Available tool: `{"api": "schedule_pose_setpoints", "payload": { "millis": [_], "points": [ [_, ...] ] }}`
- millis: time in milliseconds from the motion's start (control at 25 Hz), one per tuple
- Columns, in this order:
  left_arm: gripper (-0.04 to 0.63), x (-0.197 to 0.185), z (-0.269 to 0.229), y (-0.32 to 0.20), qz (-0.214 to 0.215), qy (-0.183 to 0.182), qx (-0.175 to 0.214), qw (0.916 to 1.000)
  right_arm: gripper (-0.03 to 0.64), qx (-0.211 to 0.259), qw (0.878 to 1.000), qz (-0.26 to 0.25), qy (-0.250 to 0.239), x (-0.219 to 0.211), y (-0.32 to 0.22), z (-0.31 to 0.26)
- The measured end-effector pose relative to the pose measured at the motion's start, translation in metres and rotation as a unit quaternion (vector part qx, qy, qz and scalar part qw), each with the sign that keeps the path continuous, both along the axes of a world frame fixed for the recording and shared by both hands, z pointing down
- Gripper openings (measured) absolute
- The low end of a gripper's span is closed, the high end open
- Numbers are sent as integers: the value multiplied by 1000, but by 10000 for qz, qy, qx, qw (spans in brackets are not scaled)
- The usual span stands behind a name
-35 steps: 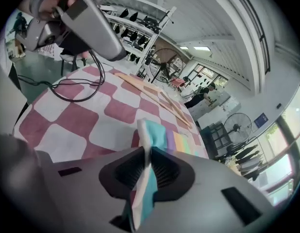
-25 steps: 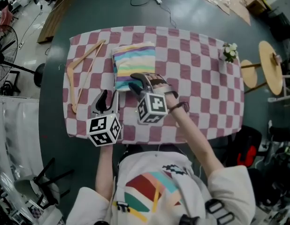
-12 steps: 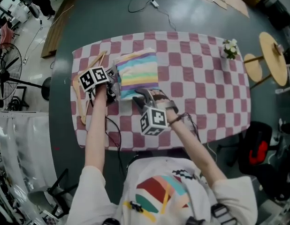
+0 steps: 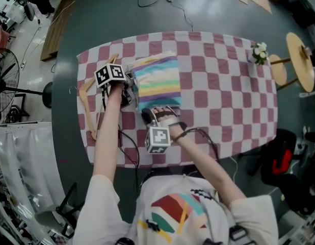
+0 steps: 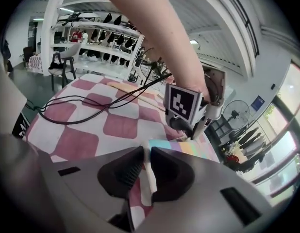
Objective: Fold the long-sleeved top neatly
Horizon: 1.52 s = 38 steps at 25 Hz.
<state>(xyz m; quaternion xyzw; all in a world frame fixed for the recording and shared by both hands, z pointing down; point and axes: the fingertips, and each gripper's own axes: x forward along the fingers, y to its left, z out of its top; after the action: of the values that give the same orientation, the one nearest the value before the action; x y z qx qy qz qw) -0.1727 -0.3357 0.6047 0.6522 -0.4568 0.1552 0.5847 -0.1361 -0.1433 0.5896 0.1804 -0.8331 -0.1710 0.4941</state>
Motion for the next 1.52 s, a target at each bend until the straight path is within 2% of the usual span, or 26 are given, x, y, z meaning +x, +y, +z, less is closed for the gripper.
{"api": "schedule_pose_setpoints", "payload": {
  "millis": [160,240,480,560,640,720,760,840,920,1000,1120,1200,1240,1320,1400,1480,1520],
  "points": [
    [11,-1,-4,-10,185,-101,158,9997,18,-153,9998,-50,83,2,4,-1],
    [10,-6,-8,-18,211,-118,297,9993,15,-301,9994,-123,130,2,10,3],
    [9,-5,-11,-23,530,-290,555,9966,14,-287,9994,-156,148,5,9,6],
    [11,-7,-13,-22,468,-364,608,9964,14,-291,9995,-54,-72,1,8,2],
    [34,-12,-23,-24,382,-521,758,9950,33,-319,9979,154,-545,-3,6,-13],
    [166,-19,-40,-29,323,-767,1007,9914,174,-412,9924,433,-1073,-5,0,-34],
    [167,-22,-51,-32,291,-878,1154,9890,195,-421,9891,573,-1293,-4,-5,-47],
    [167,-24,-81,-38,188,-1064,1528,9823,195,-332,9821,821,-1661,3,-18,-74],
    [167,-20,-117,-40,59,-1214,2032,9716,195,-261,9732,1062,-2024,13,-31,-103],
    [162,-10,-163,-37,-59,-1250,2694,9549,195,-212,9590,1359,-2479,27,-44,-135],
    [31,14,-231,-16,-321,-1044,3727,9215,195,-104,9229,1972,-3304,62,-63,-187],
    [11,30,-266,6,-494,-956,4226,8999,182,-28,8951,2388,-3766,91,-71,-216],
    [9,37,-280,19,-552,-970,4429,8896,145,41,8847,2561,-3894,106,-72,-227],
    [8,53,-301,47,-599,-1123,4758,8703,71,227,8725,2829,-3976,134,-71,-239],
    [6,68,-311,76,-547,-1488,4961,8537,50,439,8636,3061,-3983,160,-67,-244],
    [6,82,-310,103,-448,-1847,5043,8424,27,638,8556,3292,-3943,185,-61,-247],
    [6,89,-307,116,-413,-1951,5034,8407,21,713,8535,3381,-3899,196,-58,-247]
  ]
}}
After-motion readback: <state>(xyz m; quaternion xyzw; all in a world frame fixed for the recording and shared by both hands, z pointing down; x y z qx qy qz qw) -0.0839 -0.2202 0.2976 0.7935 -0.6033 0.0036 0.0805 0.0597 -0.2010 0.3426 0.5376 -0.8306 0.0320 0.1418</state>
